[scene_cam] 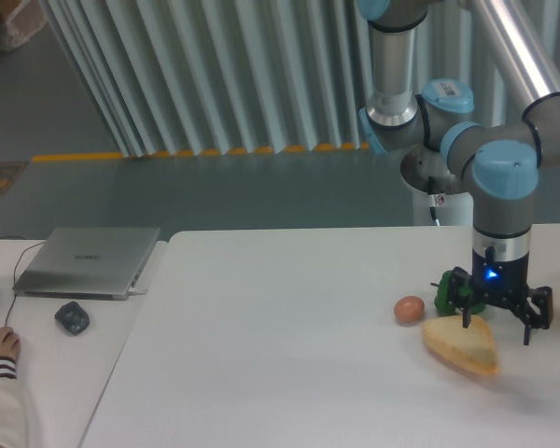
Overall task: Place the triangular bread in the basket
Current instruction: 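Descend onto the triangular bread and close the gripper on it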
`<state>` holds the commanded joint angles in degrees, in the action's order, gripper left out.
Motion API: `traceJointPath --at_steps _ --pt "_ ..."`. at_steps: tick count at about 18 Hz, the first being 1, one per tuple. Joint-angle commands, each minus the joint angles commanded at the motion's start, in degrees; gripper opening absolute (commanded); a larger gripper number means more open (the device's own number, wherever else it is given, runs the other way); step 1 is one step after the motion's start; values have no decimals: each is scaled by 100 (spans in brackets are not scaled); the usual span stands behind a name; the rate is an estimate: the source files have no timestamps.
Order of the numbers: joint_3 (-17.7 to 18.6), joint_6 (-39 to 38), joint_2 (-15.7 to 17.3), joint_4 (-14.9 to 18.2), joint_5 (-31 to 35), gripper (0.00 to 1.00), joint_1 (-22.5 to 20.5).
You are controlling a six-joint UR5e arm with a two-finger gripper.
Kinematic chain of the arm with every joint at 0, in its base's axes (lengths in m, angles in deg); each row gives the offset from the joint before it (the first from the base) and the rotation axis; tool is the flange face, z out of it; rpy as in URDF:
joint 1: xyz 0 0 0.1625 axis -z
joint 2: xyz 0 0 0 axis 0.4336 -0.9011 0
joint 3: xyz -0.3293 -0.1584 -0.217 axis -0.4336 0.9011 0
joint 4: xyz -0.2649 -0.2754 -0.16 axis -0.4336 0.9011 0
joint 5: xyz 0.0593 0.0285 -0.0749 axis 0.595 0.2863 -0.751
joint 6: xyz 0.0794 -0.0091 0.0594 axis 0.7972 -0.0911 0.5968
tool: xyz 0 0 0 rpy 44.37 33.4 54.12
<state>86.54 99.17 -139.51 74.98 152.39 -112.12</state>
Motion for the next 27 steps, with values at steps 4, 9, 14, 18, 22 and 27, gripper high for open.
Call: traceJointPath --at_steps 4,9,14,18,22,27 --pt "96 -62 -52 184 184 100 17" --pt "27 -62 -316 369 466 100 255" --pt "-26 -62 -290 396 343 100 264" --pt "-26 -71 -387 378 387 100 264" --pt "-18 -80 -431 360 387 100 290" --pt "-44 -159 -562 343 422 100 334"
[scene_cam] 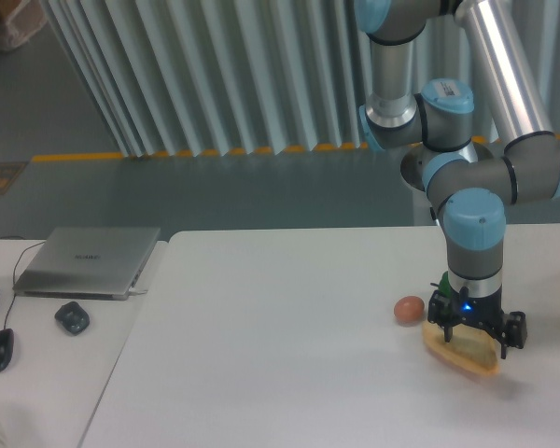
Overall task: Place the triangular bread in the basket
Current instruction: 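Descend onto the triangular bread and close the gripper on it, then lift the bread and carry it away past the green pepper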
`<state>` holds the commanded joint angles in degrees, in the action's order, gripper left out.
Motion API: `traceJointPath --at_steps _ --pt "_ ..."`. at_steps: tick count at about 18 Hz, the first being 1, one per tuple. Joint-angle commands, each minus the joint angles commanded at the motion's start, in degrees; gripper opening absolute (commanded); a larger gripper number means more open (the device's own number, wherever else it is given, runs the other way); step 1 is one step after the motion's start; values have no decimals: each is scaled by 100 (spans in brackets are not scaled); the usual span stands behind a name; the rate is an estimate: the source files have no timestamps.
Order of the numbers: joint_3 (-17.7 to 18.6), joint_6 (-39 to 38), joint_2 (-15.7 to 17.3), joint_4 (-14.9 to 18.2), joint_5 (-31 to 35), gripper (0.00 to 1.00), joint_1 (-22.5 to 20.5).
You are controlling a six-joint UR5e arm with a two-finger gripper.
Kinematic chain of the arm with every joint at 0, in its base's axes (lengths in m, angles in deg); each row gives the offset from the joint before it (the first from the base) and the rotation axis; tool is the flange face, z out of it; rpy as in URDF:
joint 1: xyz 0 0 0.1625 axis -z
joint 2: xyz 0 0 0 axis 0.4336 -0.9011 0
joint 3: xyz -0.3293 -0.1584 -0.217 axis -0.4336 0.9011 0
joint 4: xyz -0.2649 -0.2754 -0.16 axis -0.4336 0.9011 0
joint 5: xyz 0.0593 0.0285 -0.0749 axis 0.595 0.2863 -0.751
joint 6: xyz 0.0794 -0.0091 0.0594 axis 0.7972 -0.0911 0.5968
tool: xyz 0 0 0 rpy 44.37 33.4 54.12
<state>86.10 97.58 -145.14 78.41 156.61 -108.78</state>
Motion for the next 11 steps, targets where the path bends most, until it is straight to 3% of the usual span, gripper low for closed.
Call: traceJointPath --at_steps 5,6,8,11 --pt "-9 0 -62 -18 0 100 9" --pt "-17 35 -53 -18 0 87 9" --pt "-61 -9 -53 -9 35 44 9" --pt "-141 17 17 61 -17 37 -35"
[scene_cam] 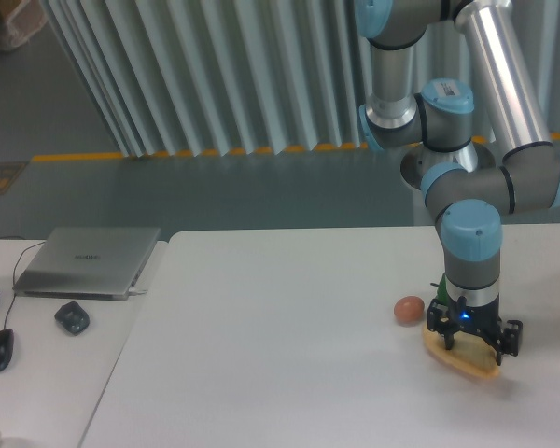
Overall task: Place the triangular bread in the basket
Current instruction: 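Lift the bread and carry it away past the green pepper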
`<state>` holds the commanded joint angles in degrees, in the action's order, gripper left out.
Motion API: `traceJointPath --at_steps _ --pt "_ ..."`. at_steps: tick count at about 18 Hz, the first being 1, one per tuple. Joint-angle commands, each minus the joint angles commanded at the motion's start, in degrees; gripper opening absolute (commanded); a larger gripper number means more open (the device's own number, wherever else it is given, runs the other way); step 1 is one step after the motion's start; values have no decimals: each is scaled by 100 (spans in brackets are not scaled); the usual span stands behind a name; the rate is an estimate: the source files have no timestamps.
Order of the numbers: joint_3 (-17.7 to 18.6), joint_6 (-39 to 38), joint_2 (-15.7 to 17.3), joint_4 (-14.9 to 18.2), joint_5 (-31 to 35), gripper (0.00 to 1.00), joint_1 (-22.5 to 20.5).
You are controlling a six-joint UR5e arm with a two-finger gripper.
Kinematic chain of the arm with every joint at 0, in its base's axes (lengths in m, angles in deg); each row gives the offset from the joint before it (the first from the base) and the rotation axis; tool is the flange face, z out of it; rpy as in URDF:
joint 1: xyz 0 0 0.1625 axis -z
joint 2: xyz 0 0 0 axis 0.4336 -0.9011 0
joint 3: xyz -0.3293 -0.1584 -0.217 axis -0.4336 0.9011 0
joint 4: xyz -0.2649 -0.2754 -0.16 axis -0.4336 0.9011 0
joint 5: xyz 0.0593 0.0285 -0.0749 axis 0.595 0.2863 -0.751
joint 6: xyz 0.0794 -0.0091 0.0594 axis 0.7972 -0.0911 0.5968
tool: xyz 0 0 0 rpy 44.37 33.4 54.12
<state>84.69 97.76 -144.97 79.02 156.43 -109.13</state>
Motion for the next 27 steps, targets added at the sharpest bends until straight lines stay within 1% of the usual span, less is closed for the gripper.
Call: traceJointPath --at_steps 2,3,4,5,7,8,11,12,13,15,16,17,19,22,25,27 --pt "-26 35 9 175 17 37 -9" --pt "-61 35 0 228 26 32 -9" --pt "-70 35 -8 255 26 31 0" --pt "-70 -26 -17 264 44 21 0" --pt "-62 -26 -17 273 44 19 9" --pt "-62 -35 -9 273 44 16 9" --pt "-105 -44 18 308 35 16 -9" --pt "-166 -44 27 404 35 16 -26" --pt "-306 -44 27 613 35 16 -35" --pt "-666 17 35 1210 44 16 -88" --pt "-859 44 62 1431 35 16 -140" --pt "-879 53 123 1433 18 16 -193" --pt "-879 420 228 1433 9 16 -237" --pt "-888 1456 395 1433 17 16 -492" --pt "-888 2265 483 1424 17 16 -790" --pt "-905 2810 554 1424 0 16 -1089"
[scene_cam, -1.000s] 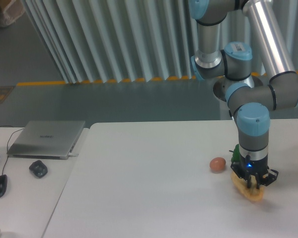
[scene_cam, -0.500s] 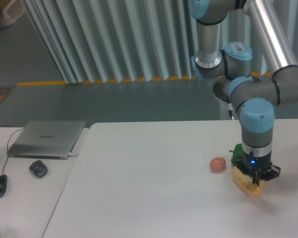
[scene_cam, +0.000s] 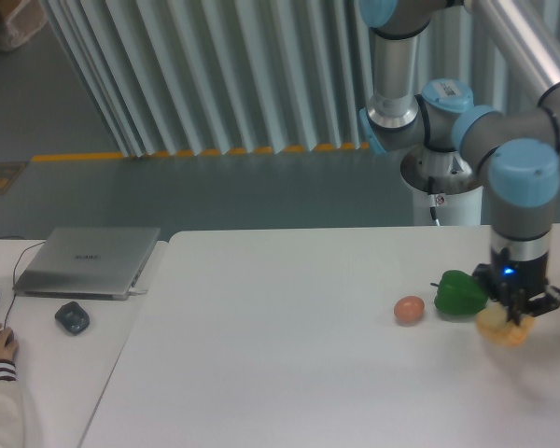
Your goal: Place the triangular bread in the basket
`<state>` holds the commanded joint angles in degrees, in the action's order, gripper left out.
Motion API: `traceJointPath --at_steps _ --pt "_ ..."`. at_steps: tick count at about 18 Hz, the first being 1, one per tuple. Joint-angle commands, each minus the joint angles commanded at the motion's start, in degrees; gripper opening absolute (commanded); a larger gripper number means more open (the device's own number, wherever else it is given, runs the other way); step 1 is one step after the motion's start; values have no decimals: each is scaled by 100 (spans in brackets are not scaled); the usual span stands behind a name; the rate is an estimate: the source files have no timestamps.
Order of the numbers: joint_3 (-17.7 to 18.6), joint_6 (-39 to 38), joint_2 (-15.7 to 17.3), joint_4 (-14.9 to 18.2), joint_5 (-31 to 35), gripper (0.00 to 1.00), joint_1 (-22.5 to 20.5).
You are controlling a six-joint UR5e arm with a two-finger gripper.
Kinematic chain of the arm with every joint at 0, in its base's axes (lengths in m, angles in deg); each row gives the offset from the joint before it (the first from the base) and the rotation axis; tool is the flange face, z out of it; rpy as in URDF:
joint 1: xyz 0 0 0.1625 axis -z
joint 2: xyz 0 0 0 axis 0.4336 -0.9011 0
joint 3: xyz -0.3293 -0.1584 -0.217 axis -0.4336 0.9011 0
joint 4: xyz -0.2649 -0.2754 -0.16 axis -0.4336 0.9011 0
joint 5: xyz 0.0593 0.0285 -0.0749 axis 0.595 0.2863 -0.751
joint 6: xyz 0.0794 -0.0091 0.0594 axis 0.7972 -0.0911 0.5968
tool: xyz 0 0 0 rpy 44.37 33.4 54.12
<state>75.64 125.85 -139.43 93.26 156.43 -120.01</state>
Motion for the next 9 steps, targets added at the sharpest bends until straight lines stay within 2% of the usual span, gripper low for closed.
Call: traceJointPath --at_steps 3,5,9 --pt "0 695 88 26 0 16 -343" --pt "0 1240 149 237 9 16 -642" --pt "0 2067 255 395 26 16 -985"
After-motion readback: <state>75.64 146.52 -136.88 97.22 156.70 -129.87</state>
